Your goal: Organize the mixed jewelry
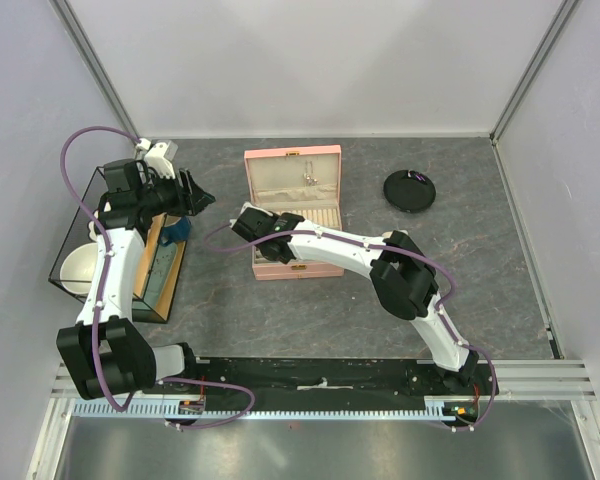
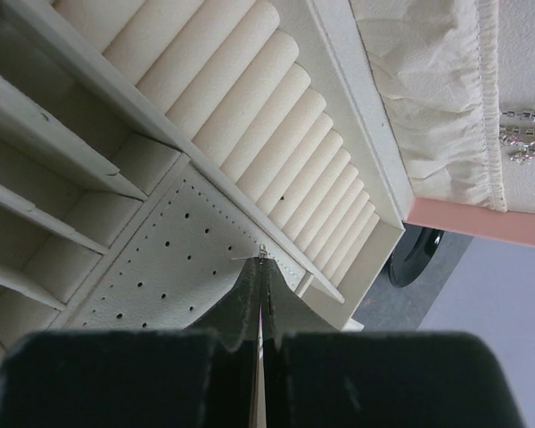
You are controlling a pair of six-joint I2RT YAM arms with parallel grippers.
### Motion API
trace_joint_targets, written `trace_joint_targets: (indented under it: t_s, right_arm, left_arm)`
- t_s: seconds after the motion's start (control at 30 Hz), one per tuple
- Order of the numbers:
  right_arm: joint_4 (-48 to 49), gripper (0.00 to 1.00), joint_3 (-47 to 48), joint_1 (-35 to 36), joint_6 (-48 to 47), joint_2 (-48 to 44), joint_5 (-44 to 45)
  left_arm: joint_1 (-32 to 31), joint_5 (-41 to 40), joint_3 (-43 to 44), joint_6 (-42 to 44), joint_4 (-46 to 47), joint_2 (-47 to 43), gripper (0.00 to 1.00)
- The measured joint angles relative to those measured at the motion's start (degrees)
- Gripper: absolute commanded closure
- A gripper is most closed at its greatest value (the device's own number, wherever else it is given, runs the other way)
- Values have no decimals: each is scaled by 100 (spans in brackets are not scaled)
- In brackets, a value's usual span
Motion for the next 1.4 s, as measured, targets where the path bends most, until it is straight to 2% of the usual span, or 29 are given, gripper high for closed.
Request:
trace_joint_targets:
  t_s: [1.4]
  right_arm:
    - [0, 100, 170, 0, 15, 0, 52]
  left_arm:
    - [22, 22, 0, 0, 0, 0, 41]
